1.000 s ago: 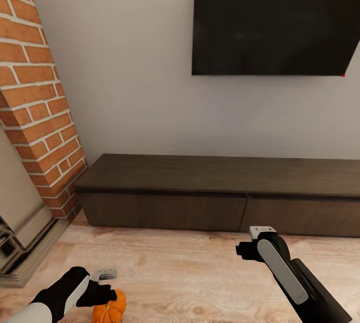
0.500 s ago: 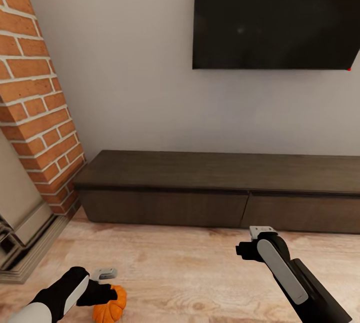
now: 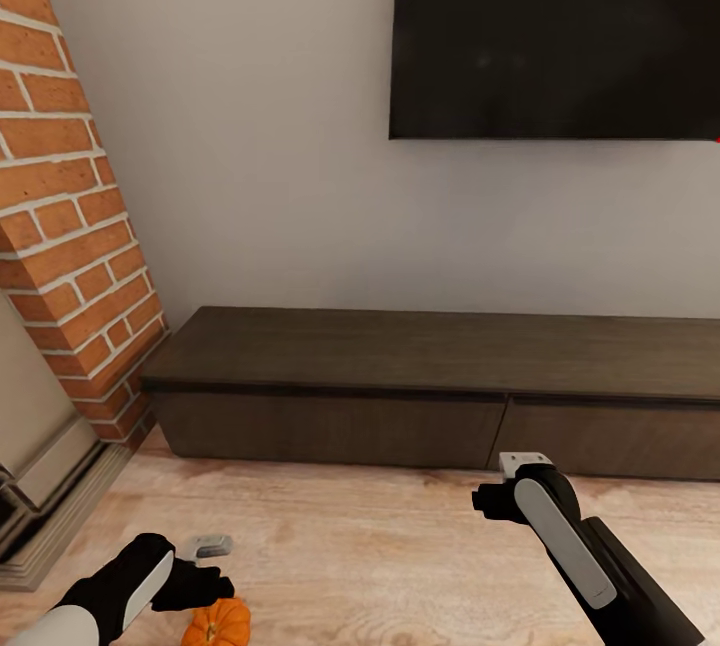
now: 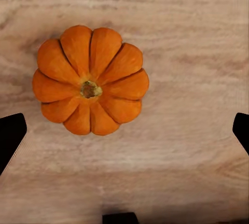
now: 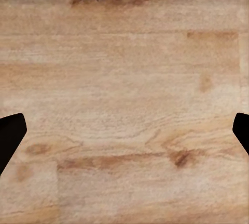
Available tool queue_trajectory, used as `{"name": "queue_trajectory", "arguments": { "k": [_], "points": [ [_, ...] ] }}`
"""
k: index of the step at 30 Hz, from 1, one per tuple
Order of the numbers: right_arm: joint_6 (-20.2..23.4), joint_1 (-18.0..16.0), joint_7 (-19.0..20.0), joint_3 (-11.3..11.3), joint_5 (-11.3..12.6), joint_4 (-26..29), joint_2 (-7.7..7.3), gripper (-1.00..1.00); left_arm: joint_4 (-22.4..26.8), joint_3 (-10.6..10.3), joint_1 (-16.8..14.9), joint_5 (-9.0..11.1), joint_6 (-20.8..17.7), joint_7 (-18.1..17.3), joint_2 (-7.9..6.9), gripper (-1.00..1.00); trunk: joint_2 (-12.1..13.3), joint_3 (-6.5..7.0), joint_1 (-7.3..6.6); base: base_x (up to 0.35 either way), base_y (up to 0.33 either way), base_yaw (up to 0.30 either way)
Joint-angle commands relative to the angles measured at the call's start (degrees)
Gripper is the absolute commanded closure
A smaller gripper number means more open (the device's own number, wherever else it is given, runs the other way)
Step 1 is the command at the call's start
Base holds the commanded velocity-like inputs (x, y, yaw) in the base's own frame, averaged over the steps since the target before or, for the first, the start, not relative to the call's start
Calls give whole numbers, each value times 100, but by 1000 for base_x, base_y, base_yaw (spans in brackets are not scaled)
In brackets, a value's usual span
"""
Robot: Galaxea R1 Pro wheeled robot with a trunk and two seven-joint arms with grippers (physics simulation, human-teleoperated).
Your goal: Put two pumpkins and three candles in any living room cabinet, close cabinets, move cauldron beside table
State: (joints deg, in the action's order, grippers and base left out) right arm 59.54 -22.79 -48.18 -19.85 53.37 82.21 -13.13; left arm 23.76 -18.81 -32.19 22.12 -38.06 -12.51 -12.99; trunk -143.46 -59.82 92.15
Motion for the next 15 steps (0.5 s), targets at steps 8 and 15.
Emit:
{"name": "queue_trajectory", "arguments": {
  "k": [8, 15],
  "points": [
    [14, -6, -60, -16, 51, 5, -6, -100, 22, 27, -2, 8, 201, 11, -206, -100, -6, -72, 7, 5, 0, 0],
    [14, -6, -60, -18, 51, 5, -5, -100, 21, 42, -5, 14, 336, 44, -344, -100, -13, -183, 20, 0, 0, 0]
  ]
}}
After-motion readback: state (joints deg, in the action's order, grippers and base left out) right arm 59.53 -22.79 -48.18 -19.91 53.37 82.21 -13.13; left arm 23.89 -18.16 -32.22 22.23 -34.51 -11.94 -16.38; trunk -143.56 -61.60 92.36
